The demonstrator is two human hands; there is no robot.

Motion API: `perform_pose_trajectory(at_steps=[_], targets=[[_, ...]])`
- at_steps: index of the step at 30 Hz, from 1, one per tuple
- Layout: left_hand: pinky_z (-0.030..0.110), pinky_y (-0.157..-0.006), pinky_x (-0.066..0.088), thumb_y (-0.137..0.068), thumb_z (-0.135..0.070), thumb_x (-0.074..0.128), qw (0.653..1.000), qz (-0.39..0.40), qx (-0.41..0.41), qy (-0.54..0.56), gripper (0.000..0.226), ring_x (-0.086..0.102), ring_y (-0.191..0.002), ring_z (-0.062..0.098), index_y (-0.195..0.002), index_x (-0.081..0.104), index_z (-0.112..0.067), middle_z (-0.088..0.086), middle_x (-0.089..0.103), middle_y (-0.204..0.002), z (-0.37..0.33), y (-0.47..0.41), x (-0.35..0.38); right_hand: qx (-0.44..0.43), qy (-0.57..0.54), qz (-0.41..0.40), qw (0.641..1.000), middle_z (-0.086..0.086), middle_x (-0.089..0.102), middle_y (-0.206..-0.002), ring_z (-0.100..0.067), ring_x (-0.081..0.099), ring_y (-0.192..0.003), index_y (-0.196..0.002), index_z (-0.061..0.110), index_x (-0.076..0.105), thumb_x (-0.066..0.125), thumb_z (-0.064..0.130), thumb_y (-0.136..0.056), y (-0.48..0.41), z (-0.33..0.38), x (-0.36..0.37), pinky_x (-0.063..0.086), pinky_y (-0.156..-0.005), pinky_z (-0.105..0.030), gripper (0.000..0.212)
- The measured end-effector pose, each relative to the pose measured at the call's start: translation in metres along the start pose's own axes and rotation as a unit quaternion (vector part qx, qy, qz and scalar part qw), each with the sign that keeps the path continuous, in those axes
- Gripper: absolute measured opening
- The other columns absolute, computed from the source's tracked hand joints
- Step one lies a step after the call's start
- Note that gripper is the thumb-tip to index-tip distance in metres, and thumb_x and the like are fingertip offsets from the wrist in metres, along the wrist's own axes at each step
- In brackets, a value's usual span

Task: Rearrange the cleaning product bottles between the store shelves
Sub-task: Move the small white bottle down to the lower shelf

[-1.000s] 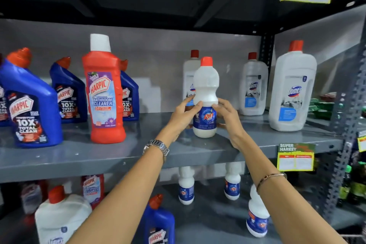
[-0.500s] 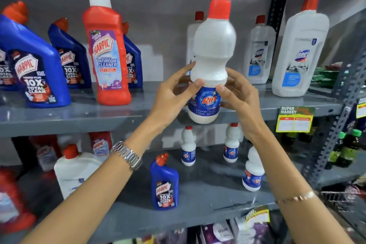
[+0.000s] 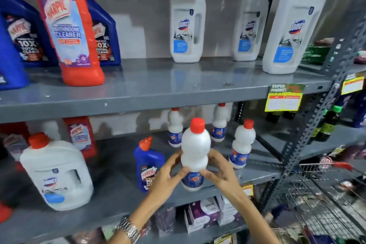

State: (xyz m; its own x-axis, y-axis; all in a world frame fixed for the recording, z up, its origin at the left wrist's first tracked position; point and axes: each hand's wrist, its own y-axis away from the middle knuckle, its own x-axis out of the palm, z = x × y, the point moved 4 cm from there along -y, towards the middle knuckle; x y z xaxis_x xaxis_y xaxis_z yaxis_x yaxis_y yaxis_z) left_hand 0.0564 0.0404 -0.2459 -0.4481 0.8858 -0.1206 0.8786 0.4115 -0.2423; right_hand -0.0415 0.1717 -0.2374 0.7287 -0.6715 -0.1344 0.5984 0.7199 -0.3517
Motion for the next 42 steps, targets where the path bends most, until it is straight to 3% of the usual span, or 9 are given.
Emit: perform_pose_trajectory(at_steps=[4, 8, 15, 21, 29, 32, 35, 38, 42], targets=[[0.032, -0.101, 0.044, -0.084, -0.028, 0.061, 0.996, -0.001, -0.079, 0.038, 0.041, 0.047, -0.125, 0.012, -0.117, 0.042, -0.043, -0.007, 0.050, -0.134, 0.057, -0.023, 0.020, 0.061, 0.028, 0.000, 0.998, -0.001, 0.064, -0.118, -0.019, 0.060, -0.110, -0.120, 0.023, 0.053, 0.066, 0.021, -0.077, -0.016, -0.058, -0.016, 0.053, -0.088, -0.028, 0.045], [0.026, -0.088, 0.047, -0.092, -0.011, 0.048, 0.990, 0.013, -0.129, 0.063, 0.045, 0.045, -0.123, 0.017, -0.127, 0.032, -0.034, -0.005, 0.046, -0.132, 0.085, -0.051, 0.029, 0.098, 0.060, 0.019, 0.993, -0.006, 0.063, -0.118, -0.021, 0.061, -0.110, -0.114, 0.026, 0.051, 0.067, 0.023, -0.074, -0.041, -0.094, -0.027, 0.052, -0.093, -0.038, 0.042], [0.036, -0.093, 0.043, -0.094, -0.010, 0.045, 0.985, 0.014, -0.170, 0.023, 0.051, 0.043, -0.124, 0.017, -0.140, 0.027, -0.022, -0.004, 0.042, -0.135, 0.111, -0.076, 0.027, 0.131, 0.055, 0.018, 0.990, -0.001, 0.060, -0.109, -0.011, 0.060, -0.100, -0.110, 0.019, 0.045, 0.068, 0.019, -0.072, -0.064, -0.128, -0.028, 0.051, -0.078, -0.012, 0.045], [0.022, -0.083, 0.045, -0.095, -0.013, 0.045, 0.984, 0.023, -0.172, 0.027, 0.051, 0.043, -0.122, 0.012, -0.141, 0.025, -0.021, -0.003, 0.043, -0.136, 0.112, -0.084, 0.031, 0.120, 0.022, 0.003, 0.992, -0.008, 0.058, -0.118, -0.022, 0.059, -0.108, -0.115, 0.017, 0.045, 0.065, 0.014, -0.076, -0.070, -0.139, -0.032, 0.052, -0.085, -0.018, 0.044], [0.036, -0.107, 0.036, -0.094, -0.015, 0.045, 0.985, 0.025, -0.167, 0.044, 0.051, 0.040, -0.130, 0.015, -0.141, 0.024, -0.022, -0.004, 0.040, -0.141, 0.110, -0.083, 0.033, 0.121, -0.019, -0.016, 0.992, -0.010, 0.056, -0.130, -0.020, 0.056, -0.118, -0.127, 0.019, 0.044, 0.061, 0.017, -0.078, -0.062, -0.141, -0.026, 0.050, -0.092, -0.022, 0.052], [0.040, -0.110, 0.035, -0.092, -0.014, 0.050, 0.987, -0.018, -0.157, 0.036, 0.054, 0.039, -0.131, 0.015, -0.141, 0.026, -0.023, -0.001, 0.039, -0.145, 0.110, -0.078, 0.034, 0.127, -0.040, -0.059, 0.989, -0.004, 0.051, -0.137, -0.017, 0.051, -0.124, -0.130, 0.023, 0.045, 0.059, 0.013, -0.078, -0.055, -0.137, -0.021, 0.047, -0.102, -0.034, 0.055], [0.025, -0.104, 0.035, -0.091, -0.006, 0.050, 0.988, -0.102, -0.112, 0.044, 0.059, 0.039, -0.128, 0.009, -0.141, 0.025, -0.023, -0.019, 0.035, -0.138, 0.098, -0.063, 0.037, 0.106, -0.052, -0.258, 0.959, 0.002, 0.043, -0.141, -0.016, 0.040, -0.131, -0.130, 0.026, 0.044, 0.050, -0.009, -0.079, -0.039, -0.121, -0.023, 0.034, -0.112, -0.046, 0.061], [0.011, -0.098, 0.038, -0.092, -0.006, 0.048, 0.972, -0.214, -0.054, 0.077, 0.052, 0.042, -0.126, 0.006, -0.138, 0.033, -0.026, -0.012, 0.040, -0.138, 0.071, -0.040, 0.037, 0.036, -0.039, -0.375, 0.926, 0.001, 0.038, -0.146, -0.010, 0.036, -0.133, -0.123, 0.035, 0.047, 0.052, 0.004, -0.076, -0.027, -0.083, -0.005, 0.031, -0.110, -0.037, 0.057], [0.007, -0.089, 0.042, -0.091, -0.002, 0.050, 0.935, -0.346, 0.050, 0.065, 0.035, 0.055, -0.110, -0.004, -0.120, 0.053, -0.020, -0.007, 0.059, -0.120, 0.019, -0.008, 0.012, -0.071, -0.004, -0.373, 0.925, 0.001, 0.043, -0.136, -0.005, 0.041, -0.127, -0.121, 0.022, 0.049, 0.053, 0.003, -0.078, -0.032, -0.029, 0.049, 0.036, -0.103, -0.019, 0.047]])
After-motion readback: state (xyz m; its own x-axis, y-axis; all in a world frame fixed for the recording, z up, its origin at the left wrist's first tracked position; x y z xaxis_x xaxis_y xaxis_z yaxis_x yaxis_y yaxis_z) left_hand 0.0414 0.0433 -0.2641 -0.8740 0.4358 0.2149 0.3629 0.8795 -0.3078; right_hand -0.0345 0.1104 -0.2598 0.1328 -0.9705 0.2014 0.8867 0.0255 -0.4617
